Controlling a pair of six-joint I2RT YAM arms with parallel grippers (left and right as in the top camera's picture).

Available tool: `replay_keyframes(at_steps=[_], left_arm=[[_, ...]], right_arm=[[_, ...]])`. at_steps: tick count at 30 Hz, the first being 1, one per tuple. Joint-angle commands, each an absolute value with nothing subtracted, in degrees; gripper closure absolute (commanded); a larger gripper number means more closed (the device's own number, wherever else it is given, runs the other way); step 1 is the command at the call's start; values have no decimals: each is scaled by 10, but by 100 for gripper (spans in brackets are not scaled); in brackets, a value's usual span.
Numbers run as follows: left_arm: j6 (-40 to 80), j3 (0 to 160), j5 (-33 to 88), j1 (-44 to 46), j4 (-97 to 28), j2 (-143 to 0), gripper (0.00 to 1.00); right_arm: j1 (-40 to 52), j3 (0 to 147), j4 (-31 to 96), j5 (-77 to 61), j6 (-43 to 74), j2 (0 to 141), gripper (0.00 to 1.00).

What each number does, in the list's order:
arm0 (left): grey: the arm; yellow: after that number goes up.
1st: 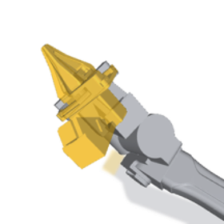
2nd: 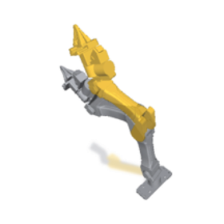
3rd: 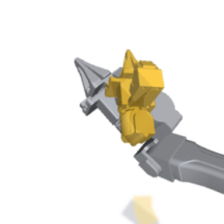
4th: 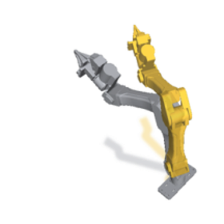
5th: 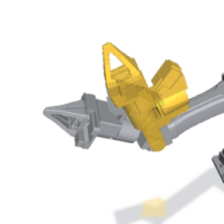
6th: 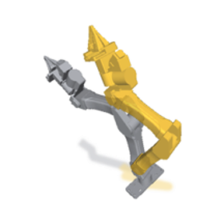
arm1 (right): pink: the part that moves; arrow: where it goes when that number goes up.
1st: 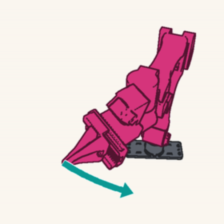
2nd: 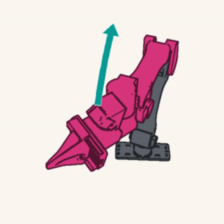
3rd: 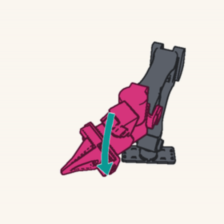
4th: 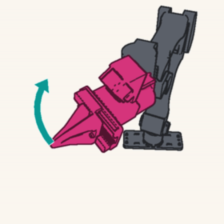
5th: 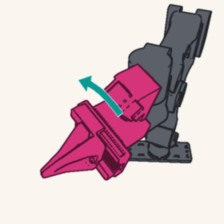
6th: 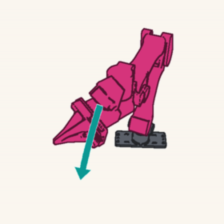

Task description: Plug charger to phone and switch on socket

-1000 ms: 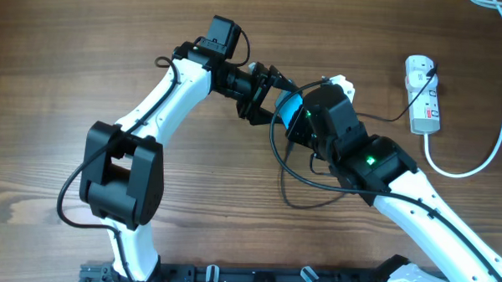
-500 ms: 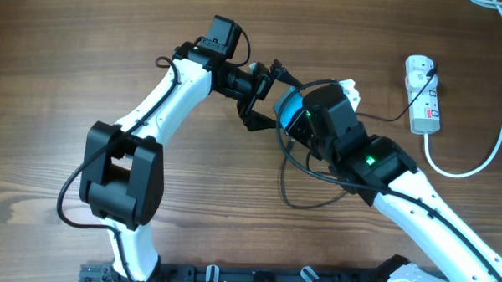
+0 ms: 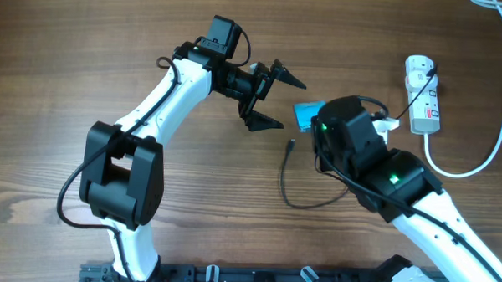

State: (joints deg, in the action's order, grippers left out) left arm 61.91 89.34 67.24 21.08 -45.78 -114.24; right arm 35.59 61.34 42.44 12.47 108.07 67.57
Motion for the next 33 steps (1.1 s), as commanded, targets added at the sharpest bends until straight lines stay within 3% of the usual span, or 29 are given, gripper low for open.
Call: replay_keyframes(at_steps=[1,8,19,21,26,33], left_arm=[[648,903,708,213,-456,-1143,12],[652,903,709,225,-456,-1143,33],[652,903,709,222,-456,-1143,36],[653,903,709,222,-456,-1143,44],[653,903,709,222,-456,-1143,48],[655,903,710,222,-456,-1143,65]], right_arm=[[357,626,420,74,1181,694,96],[357,626,360,74,1187,708,96],[357,626,356,126,1187,708,96],[357,626,356,126,1187,708,96],[357,626,351,115,1187,708,96],[357,626,351,100,1187,709,96]])
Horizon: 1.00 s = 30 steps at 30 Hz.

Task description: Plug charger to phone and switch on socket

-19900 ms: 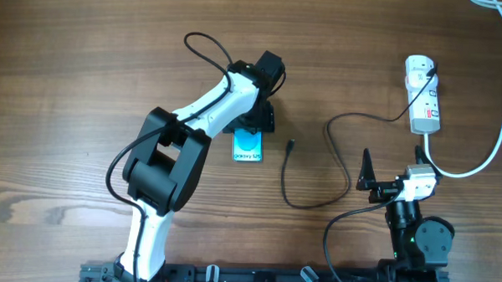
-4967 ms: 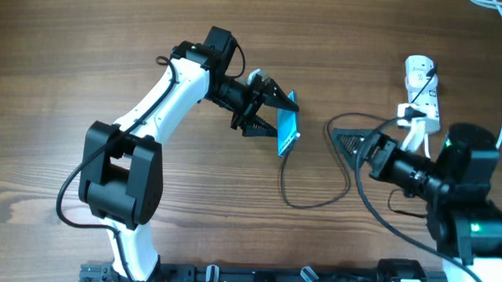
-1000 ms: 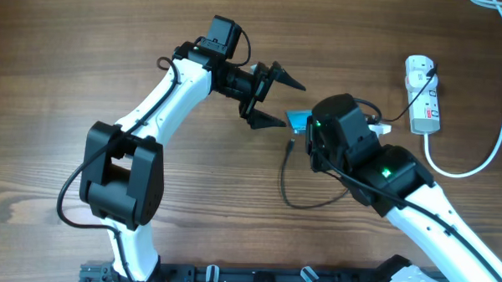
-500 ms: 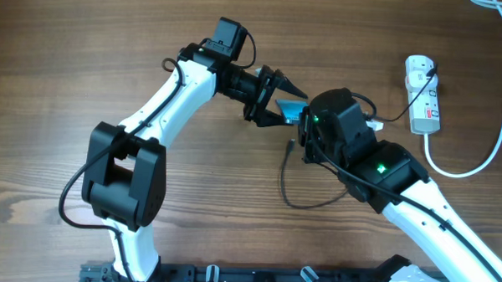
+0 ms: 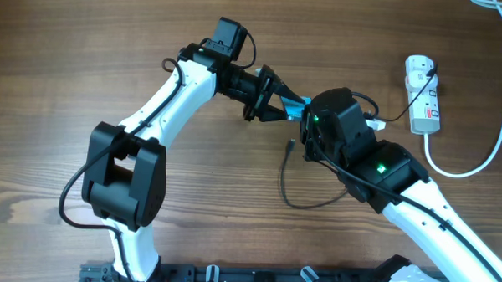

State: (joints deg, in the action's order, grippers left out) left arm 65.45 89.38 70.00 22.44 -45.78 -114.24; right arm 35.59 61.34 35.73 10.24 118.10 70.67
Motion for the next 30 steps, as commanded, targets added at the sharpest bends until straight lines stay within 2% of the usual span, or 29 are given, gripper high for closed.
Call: replay_keyframes(at_steps=[1,9,15,19,23,25,26,29,30], left_arm=[[655,903,709,222,-456,-1143,67],[655,903,709,222,-456,-1143,72],[655,903,710,222,-456,-1143,82],[655,903,709,222,-456,-1143,90],[655,903,709,222,-456,-1143,96],[655,903,709,222,-456,-1143,96],[655,903,709,222,-456,-1143,96],[647,903,664,203,-456,-1143,96],[637,903,645,195,-456,-1143,96]], right_arm=[[357,626,351,100,1187,709,96],[357,626,336,100,1187,709,94],[357,626,336,100,1187,709,94],[357,626,336,100,1187,709,87],[357,626,335,102,1185,709,69],[357,626,338,103,1182,708,37],[357,626,339,105,1168,707,24],[357,626,340,123,1088,693,1],[356,626,342,125,1055,687,0]])
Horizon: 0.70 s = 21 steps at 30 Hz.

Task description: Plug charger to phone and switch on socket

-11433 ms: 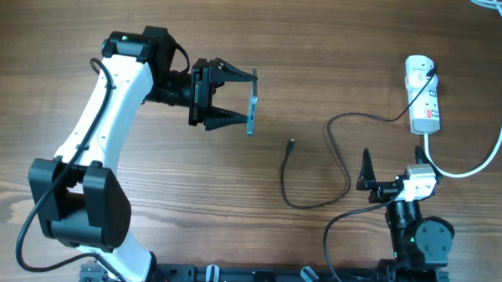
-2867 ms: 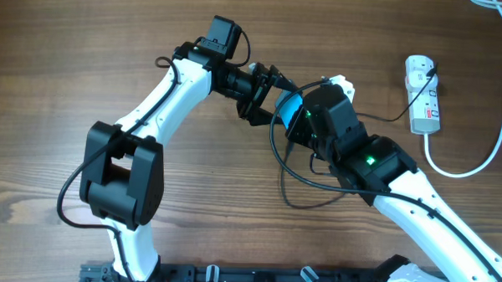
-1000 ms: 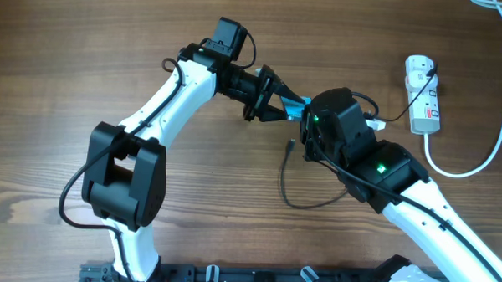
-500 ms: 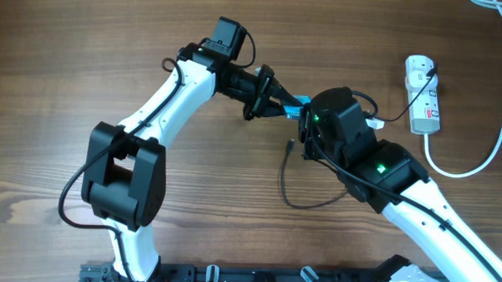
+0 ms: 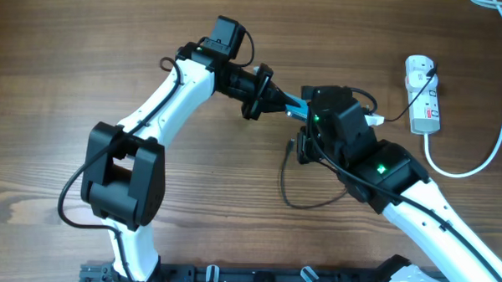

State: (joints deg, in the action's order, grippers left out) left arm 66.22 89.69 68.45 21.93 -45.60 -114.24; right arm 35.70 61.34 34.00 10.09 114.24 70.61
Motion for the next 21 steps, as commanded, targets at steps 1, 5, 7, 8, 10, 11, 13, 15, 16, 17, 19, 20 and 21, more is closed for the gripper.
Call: replay_keyframes(at_steps=[1,5,7,8,10,11,13,15,16,17,19,20,21], left_arm=[[615,903,610,183,-459,-1143,96],[520,903,476,141,-514,-1143,96],[497,903,421,127,-538,-1142,96],[473,903,417,118,-544,-1138,96],[449,903,414,108,-545,-1117,96],[442,903,401,105,-545,-1100,96],[441,903,338,104,-547,-1054,96],[441,903,255,104,-557,-992,96],[441,903,182,104,-567,-943,96],[441,903,137,104,-574,-913,96],[441,903,39,104,-596,-862,96],[441,903,-11,104,-614,-842,96],[441,903,-40,104,-630,-830,96]], right_arm=[[352,626,350,124,1003,678,0],[333,626,368,106,671,661,0],[323,626,387,72,550,665,0],[321,626,405,55,503,670,0],[321,626,434,46,485,679,0],[321,625,442,46,484,685,0],[321,625,461,46,484,701,0],[321,625,471,33,484,720,0],[321,625,473,22,484,730,0],[321,625,474,9,484,742,0],[321,625,470,-21,480,762,0],[321,625,469,-39,474,771,0],[321,626,467,-62,457,783,0]])
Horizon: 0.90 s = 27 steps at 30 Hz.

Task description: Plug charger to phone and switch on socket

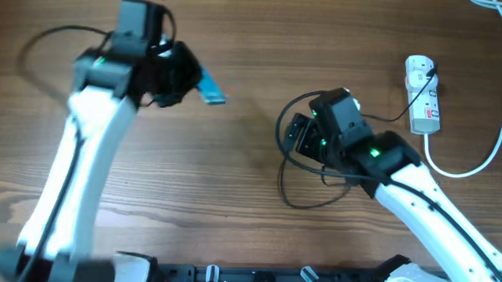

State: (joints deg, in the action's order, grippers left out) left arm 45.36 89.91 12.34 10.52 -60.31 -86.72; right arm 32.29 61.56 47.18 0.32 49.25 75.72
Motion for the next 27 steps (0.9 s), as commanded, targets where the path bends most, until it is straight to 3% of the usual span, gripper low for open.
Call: replay_keyframes(at_steps=[1,7,10,14,16,21,27], left_arm=[[441,903,-70,104,-655,-818,96],[441,902,-76,104,-695,-826,96],[441,902,-73,104,-705,-829,96],[441,902,-73,104,-714,-829,96],[441,901,-74,104,-714,-829,96],[441,901,-74,104,-714,-830,96],[442,901,-73,104,-714,-830,96]], right_arm=[[321,629,469,-74,446,792,0],[281,746,609,-90,403,906,0],[278,753,592,-89,405,965,1],[278,753,550,-91,416,1046,16],[279,753,540,-91,437,1091,34],[279,753,531,-91,437,1150,50],[304,752,488,-70,438,1168,52]])
